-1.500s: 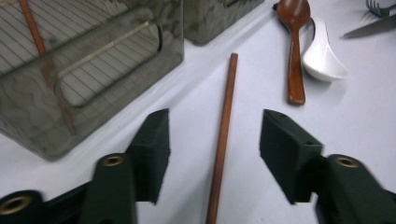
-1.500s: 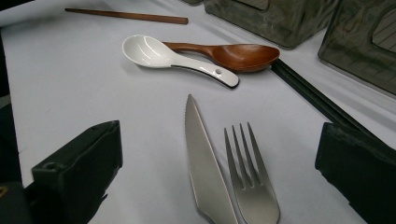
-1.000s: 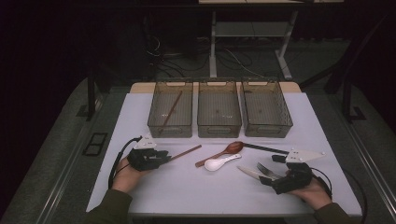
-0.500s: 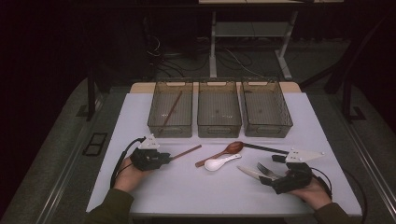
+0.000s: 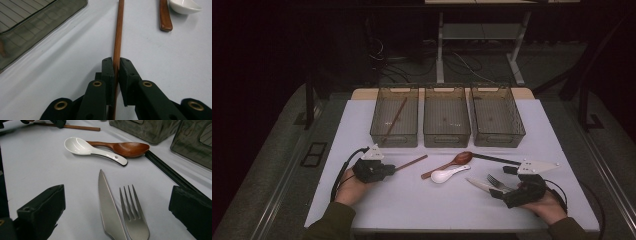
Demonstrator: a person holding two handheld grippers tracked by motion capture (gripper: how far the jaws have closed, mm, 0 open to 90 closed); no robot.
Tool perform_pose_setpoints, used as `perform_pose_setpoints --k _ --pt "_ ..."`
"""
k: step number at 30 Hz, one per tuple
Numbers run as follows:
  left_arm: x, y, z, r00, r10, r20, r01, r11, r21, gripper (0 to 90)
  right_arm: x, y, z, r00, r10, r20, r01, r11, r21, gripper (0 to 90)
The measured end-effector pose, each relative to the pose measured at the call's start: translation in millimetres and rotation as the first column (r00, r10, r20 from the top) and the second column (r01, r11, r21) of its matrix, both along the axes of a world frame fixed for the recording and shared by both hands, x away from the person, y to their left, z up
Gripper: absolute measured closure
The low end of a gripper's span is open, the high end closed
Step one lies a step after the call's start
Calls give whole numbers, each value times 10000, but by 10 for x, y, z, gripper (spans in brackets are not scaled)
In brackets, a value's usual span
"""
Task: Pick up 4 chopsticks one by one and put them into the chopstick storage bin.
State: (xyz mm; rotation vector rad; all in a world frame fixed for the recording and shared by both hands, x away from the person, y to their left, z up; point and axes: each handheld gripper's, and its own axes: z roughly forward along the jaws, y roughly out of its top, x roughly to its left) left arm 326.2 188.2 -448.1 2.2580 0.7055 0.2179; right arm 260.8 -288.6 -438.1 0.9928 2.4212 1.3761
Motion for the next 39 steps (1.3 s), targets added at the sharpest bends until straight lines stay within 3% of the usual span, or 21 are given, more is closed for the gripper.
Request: perform_pose_setpoints --k 23,34,39 --pt "-17 -17 23 9999 -61 -88 61 10000 43 833 -3 -1 3 10000 20 16 -20 10000 -22 6" --pt "-43 -5 82 9999 106 -124 -110 9995 -296 833 -3 -1 3 10000 22 15 -21 10000 -27 6" --pt "-59 -27 109 9996 90 -277 -97 9996 -262 832 -4 -2 3 10000 5 2 -5 10000 -21 6"
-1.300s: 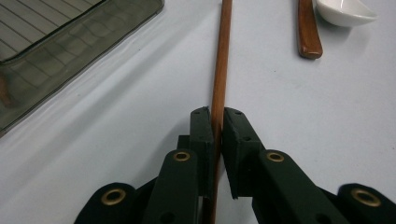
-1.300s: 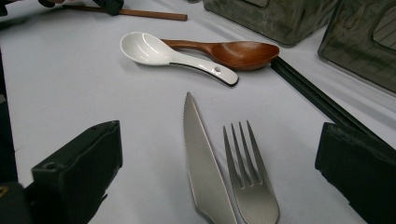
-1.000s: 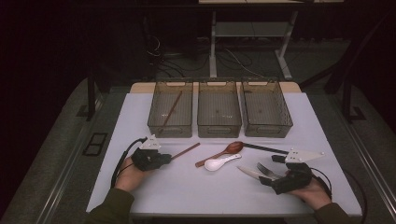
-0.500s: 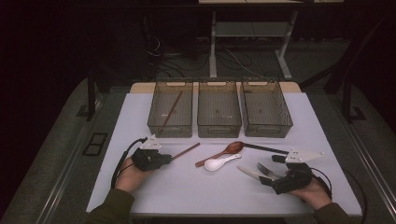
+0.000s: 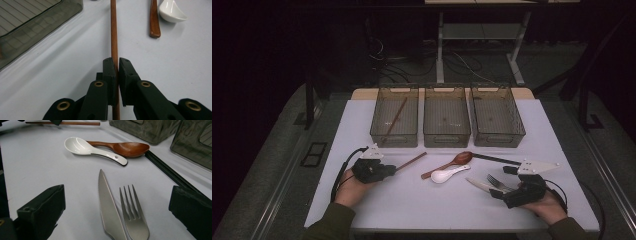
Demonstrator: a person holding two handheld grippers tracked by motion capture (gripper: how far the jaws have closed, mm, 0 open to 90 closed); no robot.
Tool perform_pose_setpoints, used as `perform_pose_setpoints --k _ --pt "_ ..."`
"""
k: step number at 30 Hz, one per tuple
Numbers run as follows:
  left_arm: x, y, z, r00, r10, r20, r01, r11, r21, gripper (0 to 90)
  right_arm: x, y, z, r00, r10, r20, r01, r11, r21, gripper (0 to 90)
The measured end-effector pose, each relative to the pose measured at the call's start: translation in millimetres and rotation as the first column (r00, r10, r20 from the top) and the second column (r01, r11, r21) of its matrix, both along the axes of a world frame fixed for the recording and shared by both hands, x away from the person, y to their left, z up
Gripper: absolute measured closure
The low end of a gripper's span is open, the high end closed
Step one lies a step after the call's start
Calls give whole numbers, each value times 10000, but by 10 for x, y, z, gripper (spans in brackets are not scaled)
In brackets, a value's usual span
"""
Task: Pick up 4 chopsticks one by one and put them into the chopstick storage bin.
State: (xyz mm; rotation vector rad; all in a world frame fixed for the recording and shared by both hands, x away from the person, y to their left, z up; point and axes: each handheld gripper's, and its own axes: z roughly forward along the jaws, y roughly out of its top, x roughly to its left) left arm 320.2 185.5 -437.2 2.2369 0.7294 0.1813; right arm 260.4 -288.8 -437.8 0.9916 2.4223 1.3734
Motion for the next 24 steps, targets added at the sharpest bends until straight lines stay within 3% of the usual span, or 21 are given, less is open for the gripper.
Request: perform_pose_setpoints --k 16,24 --pt "-76 -93 136 9999 -19 -137 15 9997 -241 832 1 0 -2 10000 14 0 -14 10000 -2 6" --pt "-88 -112 210 9999 -78 111 82 9992 -385 832 3 3 -5 10000 28 1 -28 10000 -8 6"
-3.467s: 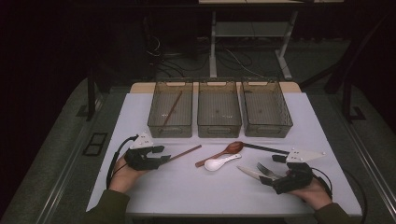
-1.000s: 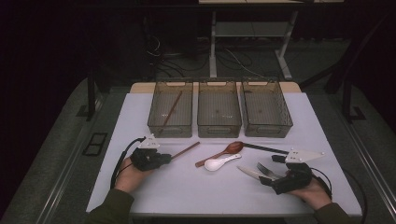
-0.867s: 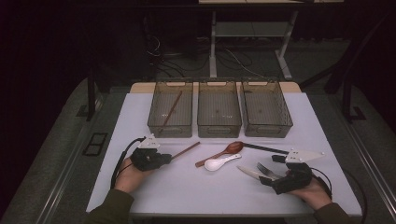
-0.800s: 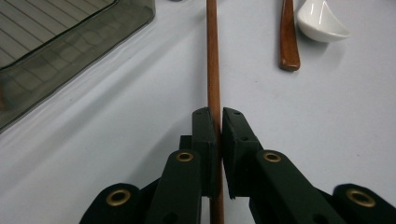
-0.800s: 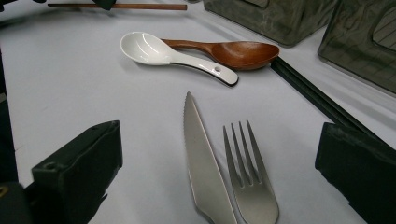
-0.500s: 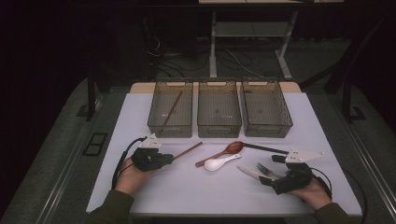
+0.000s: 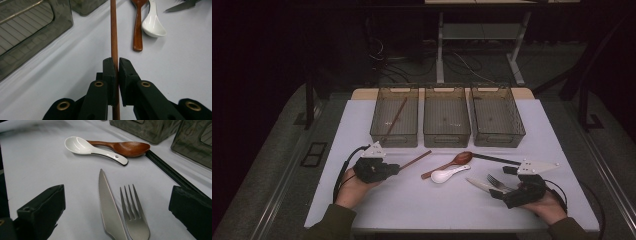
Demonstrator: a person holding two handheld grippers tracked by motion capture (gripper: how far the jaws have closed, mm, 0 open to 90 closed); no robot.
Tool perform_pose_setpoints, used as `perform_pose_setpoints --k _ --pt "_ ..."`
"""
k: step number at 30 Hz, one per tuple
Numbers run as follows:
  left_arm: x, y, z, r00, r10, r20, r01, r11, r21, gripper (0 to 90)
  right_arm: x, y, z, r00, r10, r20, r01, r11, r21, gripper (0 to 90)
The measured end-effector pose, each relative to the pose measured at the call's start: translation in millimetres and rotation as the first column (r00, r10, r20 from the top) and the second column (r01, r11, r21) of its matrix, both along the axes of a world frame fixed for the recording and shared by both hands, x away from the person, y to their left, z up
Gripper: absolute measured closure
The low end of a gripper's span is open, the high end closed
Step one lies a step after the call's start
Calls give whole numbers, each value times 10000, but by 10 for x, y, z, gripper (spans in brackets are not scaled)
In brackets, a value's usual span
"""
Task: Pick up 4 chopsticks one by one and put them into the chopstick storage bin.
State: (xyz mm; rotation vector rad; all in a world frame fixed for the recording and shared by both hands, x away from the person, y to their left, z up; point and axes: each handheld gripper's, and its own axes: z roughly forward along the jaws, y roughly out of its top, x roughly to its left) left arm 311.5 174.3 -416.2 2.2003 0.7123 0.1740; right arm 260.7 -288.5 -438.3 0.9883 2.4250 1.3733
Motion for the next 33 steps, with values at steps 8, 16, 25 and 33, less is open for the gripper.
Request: perform_pose_setpoints --k 8,16,25,33 --pt "6 9 62 9998 69 184 -64 9997 -233 832 3 7 -5 10000 10 -21 -10 10000 -5 6" --pt "36 38 125 9995 197 230 -188 9991 -379 832 3 8 -7 10000 5 -46 -5 10000 -30 6" --pt "103 46 222 9994 275 223 -261 9978 -608 832 5 10 -8 10000 15 -22 -15 10000 -24 7" --pt "208 31 322 9989 368 273 -348 9970 -688 833 5 10 -8 10000 -8 -48 8 10000 -21 6"
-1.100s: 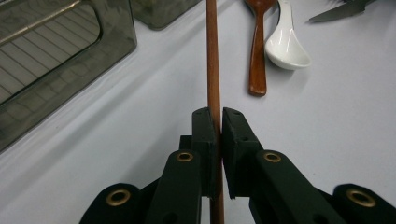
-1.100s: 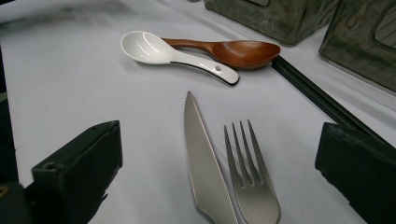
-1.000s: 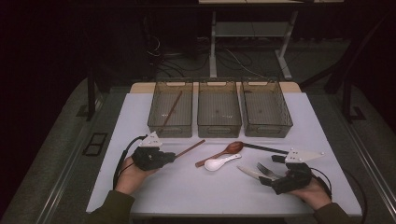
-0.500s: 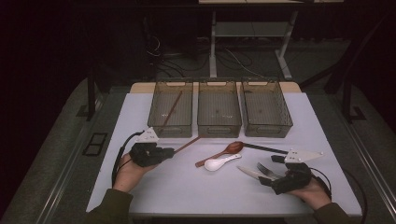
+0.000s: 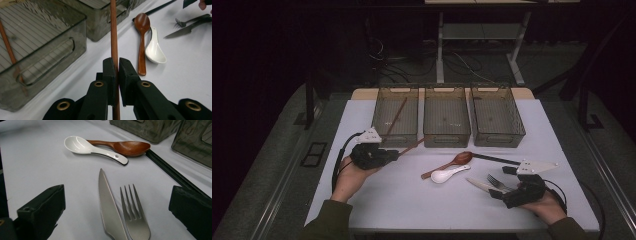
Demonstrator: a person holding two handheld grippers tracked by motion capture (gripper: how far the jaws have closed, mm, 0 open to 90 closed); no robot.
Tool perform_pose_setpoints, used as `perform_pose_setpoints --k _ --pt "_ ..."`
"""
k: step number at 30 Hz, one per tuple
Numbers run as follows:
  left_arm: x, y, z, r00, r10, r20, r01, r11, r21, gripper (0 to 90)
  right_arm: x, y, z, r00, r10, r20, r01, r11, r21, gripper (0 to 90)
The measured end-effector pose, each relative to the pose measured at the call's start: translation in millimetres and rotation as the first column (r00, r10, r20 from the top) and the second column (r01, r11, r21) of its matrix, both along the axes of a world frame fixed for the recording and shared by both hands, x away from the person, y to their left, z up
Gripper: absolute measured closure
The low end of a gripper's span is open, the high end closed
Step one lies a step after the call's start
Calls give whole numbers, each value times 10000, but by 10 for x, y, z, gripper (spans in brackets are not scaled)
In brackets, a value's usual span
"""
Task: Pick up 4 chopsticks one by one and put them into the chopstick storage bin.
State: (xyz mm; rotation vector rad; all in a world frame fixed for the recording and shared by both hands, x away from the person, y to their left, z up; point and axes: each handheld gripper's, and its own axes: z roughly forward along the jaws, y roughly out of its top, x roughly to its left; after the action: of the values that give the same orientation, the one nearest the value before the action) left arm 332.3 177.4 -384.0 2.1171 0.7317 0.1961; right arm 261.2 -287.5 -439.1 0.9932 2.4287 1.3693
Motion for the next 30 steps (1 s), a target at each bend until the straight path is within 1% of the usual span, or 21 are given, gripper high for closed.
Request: perform_pose_setpoints --k 10,14,17,18,20,30 --pt "100 -15 72 9998 173 12 -173 9998 12 832 -1 -1 1 10000 -19 -18 19 10000 7 6" --pt "144 -16 94 9997 246 38 -246 9997 -59 832 -3 0 1 10000 -39 -21 39 10000 35 6" --pt "179 -18 116 9997 253 56 -253 9997 10 832 -3 0 1 10000 -40 -33 41 10000 33 6" --pt "187 -21 120 9995 298 56 -298 9995 -37 833 -3 0 1 10000 -55 -35 55 10000 36 6" --pt "211 -22 136 9995 319 83 -320 9995 25 832 0 -5 1 10000 -46 11 46 10000 44 6" --pt "338 -22 209 9986 505 149 -505 9987 26 832 1 -6 0 10000 -64 -5 64 9999 77 6"
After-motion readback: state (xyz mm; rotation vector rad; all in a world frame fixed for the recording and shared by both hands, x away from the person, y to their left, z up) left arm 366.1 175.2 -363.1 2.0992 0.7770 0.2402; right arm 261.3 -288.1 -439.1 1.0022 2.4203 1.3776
